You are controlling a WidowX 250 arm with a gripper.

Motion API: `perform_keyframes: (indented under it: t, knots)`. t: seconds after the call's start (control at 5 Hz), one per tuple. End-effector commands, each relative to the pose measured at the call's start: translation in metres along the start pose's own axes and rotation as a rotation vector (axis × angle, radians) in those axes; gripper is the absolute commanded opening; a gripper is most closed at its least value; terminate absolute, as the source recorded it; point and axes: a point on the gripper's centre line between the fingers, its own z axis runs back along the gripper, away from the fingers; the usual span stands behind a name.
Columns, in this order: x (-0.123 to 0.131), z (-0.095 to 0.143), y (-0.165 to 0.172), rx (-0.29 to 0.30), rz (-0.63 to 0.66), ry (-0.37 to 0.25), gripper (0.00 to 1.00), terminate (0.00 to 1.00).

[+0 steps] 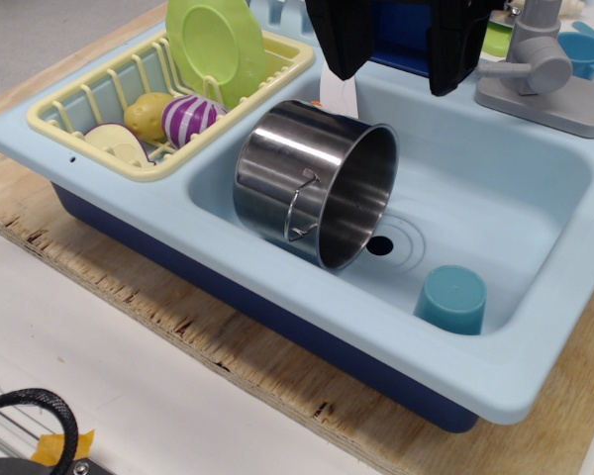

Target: Flip pot upright which is in sink

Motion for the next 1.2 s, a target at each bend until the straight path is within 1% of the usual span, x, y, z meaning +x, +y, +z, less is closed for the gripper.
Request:
perform_keyframes:
  t: [0.0, 0.2, 0.4, 0.6, 0.8, 1.0]
  knots:
    - [0.000, 0.000, 0.000, 0.000, 0.000, 0.000, 1.00, 0.00]
    - [0.001, -0.002, -0.004, 0.135, 0.022, 0.065, 1.00, 0.00]
    - [0.001, -0.001, -0.005, 0.245, 0.076, 0.076, 1.00, 0.00]
    - [0.001, -0.013, -0.008, 0.382, 0.140, 0.133, 1.00, 0.00]
    - [-0.001, -0.026, -0.007, 0.571, 0.204, 0.188, 1.00, 0.00]
    - [0.000, -0.037, -0.002, 0.631, 0.211, 0.210, 1.00, 0.00]
